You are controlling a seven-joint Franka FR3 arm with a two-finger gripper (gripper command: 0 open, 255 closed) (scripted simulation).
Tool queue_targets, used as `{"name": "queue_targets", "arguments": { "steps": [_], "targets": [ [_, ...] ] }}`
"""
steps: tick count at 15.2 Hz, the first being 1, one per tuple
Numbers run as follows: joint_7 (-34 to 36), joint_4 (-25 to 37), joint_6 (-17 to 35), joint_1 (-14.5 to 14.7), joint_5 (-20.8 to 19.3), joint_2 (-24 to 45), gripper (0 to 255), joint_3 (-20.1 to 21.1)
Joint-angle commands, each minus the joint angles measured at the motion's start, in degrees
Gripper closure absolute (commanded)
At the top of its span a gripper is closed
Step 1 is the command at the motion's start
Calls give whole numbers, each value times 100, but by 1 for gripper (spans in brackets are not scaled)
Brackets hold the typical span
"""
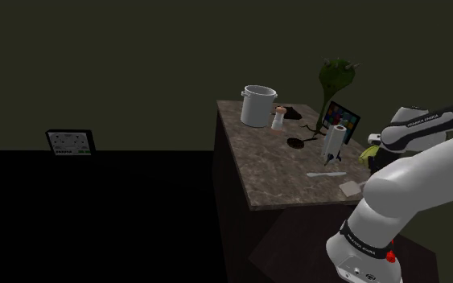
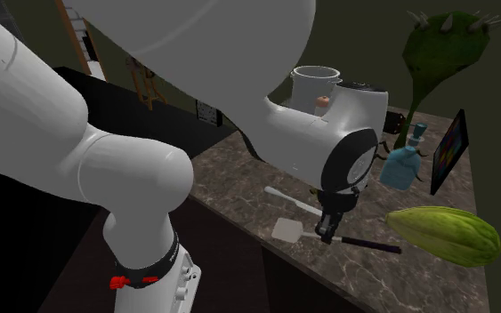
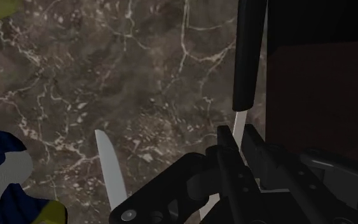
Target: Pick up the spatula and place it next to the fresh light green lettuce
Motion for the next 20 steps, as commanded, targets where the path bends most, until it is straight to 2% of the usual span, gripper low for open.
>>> {"name": "queue_targets", "arguments": {
  "steps": [1,5,9,17,18,20],
  "targets": [
    [21,-18,256,238,-41,188,255,-311],
    [77,-26,767,932,-103,562,255,-1111],
    [235,13,1204,1936,-289,790,255,-2212],
    [268,21,1206,1991,-336,772,255,-2276],
    [270,21,1207,1994,-338,772,0,-2280],
    [274,21,1207,1998,-336,773,0,-2278]
  ]
}}
